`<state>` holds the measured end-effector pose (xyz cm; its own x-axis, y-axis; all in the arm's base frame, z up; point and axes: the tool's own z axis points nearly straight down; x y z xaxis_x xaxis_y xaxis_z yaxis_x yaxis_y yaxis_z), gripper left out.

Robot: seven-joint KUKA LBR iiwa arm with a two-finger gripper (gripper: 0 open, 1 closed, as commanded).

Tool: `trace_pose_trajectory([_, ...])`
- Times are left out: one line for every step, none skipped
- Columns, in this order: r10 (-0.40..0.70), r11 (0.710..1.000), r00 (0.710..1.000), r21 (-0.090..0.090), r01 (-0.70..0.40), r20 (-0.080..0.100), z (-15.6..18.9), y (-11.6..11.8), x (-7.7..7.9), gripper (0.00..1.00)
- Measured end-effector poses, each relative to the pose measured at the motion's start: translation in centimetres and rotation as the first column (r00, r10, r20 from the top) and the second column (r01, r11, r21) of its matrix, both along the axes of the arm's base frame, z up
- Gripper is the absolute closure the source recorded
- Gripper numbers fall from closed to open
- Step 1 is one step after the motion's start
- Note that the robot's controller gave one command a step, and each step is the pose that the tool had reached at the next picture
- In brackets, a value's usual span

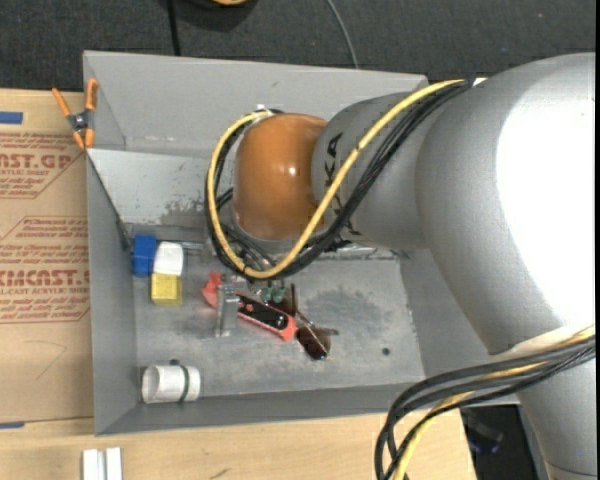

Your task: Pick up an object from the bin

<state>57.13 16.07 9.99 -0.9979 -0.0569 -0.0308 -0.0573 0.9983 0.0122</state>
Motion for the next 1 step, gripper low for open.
trace_pose_trajectory([-0.039,0.999,0.999,0.002,0.039,0.002,-0.5,-1.46,0.63,0.0])
